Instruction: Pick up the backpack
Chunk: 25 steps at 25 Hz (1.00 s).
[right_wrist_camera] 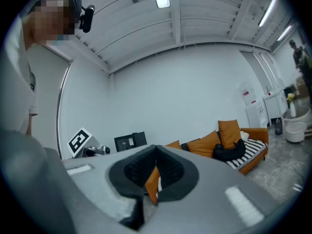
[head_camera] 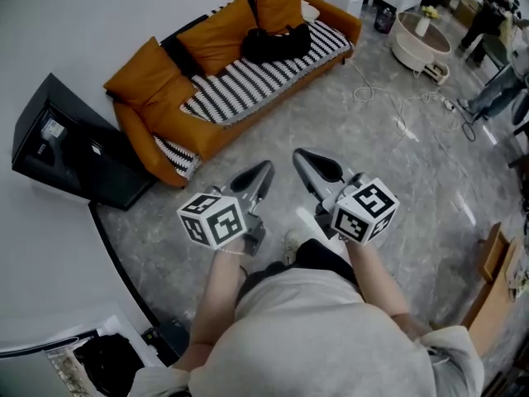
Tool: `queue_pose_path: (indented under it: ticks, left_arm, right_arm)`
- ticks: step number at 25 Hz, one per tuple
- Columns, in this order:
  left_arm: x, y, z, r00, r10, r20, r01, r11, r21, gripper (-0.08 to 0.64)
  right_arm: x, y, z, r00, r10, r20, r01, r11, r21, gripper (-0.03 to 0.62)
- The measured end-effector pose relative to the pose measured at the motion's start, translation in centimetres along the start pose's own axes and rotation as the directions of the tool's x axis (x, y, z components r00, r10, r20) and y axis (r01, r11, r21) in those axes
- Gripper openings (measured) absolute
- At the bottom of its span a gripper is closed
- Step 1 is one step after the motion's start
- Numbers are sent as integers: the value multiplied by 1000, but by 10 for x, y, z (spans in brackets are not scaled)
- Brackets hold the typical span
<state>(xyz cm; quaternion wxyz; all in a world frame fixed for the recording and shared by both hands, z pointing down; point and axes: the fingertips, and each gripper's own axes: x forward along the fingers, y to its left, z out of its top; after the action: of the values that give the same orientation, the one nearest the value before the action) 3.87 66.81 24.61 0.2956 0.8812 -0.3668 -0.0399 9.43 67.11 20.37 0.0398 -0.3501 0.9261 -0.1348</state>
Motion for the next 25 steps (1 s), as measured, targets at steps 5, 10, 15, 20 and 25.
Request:
queue_pose_path:
  ticks: [5,10,15,20,25]
  left_arm:
    - [42,17,12,1000,17,-4,-17,1000,-1,5]
    - [74,25,18,1000,10,-29,-10,1000,3,4]
    - [103,48,27,999,5,-51,-6,1000,-8,5]
    - [134,83,45,997,-19,-70,17,1000,-22,5]
    - [172,130,78,997,-36,-71,34,999,-31,3]
  right_arm:
    - [16,-44,10,1000,12,-11,-12,1000,6,3]
    - [27,-74,9,1000,12,-19,-11,999,30,3]
    - [53,-102,9,1000,6,-30,-5,999,48,3]
    - [90,-134,10,999,-16,-40,19,998,61,3]
    - [144,-177,18,999,-34,-41,37,998,58,3]
